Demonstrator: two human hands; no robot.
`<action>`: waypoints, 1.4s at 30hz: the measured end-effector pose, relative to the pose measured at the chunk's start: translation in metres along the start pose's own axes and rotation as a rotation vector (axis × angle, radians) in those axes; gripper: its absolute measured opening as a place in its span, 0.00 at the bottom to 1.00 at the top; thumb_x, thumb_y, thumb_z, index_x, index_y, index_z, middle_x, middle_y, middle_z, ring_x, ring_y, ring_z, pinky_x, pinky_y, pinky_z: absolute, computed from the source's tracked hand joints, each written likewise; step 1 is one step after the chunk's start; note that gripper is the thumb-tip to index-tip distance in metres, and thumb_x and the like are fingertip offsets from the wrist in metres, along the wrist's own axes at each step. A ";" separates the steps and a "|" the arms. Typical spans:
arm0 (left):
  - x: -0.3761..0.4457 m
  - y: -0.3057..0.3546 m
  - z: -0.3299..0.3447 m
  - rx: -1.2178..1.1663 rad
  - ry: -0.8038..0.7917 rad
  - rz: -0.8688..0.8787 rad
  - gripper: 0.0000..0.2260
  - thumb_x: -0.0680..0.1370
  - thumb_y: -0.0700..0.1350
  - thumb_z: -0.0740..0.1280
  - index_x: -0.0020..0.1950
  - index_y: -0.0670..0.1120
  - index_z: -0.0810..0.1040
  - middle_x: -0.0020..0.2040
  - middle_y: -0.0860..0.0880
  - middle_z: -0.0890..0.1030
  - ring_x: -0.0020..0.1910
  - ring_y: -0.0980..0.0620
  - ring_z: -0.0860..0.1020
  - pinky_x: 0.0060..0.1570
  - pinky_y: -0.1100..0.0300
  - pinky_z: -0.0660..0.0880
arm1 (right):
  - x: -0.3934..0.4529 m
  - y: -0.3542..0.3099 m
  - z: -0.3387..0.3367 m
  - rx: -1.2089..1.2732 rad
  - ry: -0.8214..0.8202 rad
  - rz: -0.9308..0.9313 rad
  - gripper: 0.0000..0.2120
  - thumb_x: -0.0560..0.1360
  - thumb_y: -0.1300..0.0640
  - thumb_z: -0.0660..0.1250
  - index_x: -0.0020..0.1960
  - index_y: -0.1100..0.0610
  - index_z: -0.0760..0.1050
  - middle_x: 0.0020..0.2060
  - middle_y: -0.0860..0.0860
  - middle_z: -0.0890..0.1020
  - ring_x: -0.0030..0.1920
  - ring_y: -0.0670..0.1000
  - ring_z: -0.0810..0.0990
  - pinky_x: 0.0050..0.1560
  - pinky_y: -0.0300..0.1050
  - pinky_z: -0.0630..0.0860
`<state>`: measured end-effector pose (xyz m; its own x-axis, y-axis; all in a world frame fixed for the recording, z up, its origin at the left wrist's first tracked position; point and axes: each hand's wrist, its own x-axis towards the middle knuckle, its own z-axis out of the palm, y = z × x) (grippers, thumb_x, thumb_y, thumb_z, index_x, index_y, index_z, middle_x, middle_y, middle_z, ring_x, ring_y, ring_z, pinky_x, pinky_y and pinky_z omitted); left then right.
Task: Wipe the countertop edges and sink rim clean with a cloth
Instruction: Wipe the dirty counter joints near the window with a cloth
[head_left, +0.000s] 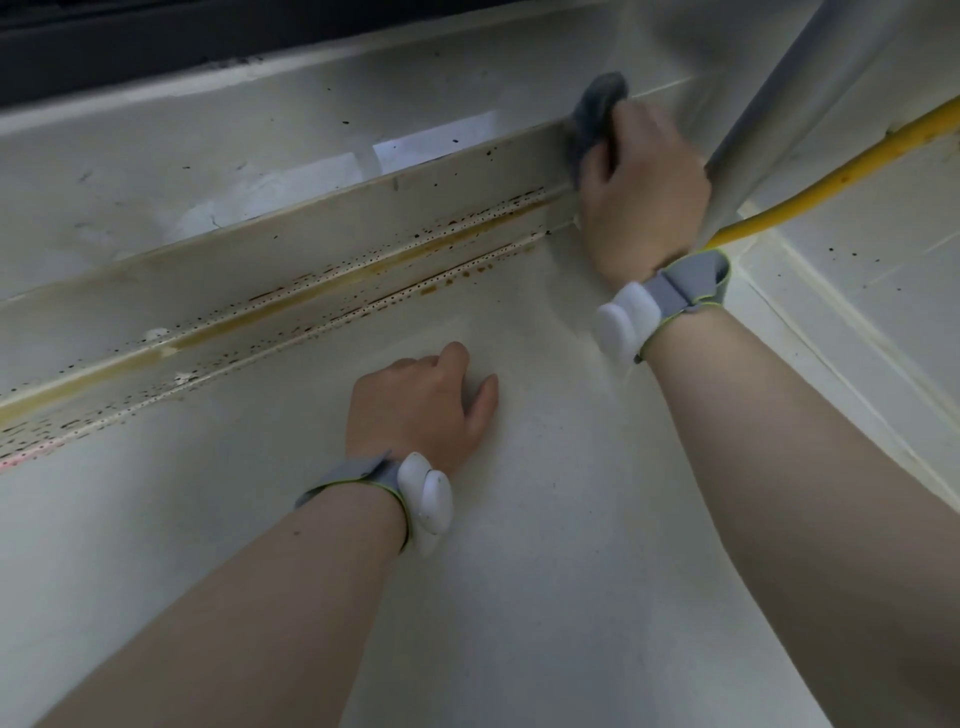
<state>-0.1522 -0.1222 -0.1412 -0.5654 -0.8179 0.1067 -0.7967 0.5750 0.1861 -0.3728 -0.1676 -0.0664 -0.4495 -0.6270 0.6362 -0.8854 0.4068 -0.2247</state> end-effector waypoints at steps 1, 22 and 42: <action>0.000 0.000 -0.001 0.003 -0.006 -0.002 0.16 0.79 0.63 0.53 0.43 0.51 0.64 0.30 0.53 0.69 0.31 0.49 0.67 0.32 0.59 0.63 | -0.003 0.003 0.007 -0.071 -0.102 -0.077 0.10 0.75 0.56 0.57 0.51 0.57 0.74 0.49 0.55 0.78 0.46 0.59 0.77 0.38 0.51 0.71; -0.001 -0.004 0.001 -0.001 0.053 0.025 0.16 0.78 0.62 0.55 0.42 0.51 0.63 0.27 0.54 0.63 0.28 0.49 0.66 0.30 0.60 0.60 | -0.039 0.013 -0.002 -0.426 -0.418 -0.053 0.15 0.68 0.68 0.53 0.37 0.66 0.79 0.28 0.59 0.79 0.27 0.59 0.80 0.27 0.41 0.71; -0.001 -0.001 0.001 0.008 0.007 0.003 0.17 0.78 0.64 0.52 0.42 0.52 0.66 0.29 0.54 0.69 0.29 0.50 0.67 0.30 0.60 0.62 | -0.037 0.026 0.021 -0.386 -0.176 -0.206 0.08 0.69 0.62 0.59 0.39 0.62 0.76 0.45 0.58 0.78 0.32 0.58 0.77 0.26 0.40 0.61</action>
<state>-0.1513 -0.1215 -0.1425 -0.5659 -0.8165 0.1144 -0.7970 0.5773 0.1776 -0.3819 -0.1478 -0.1111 -0.3116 -0.8102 0.4965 -0.8648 0.4583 0.2051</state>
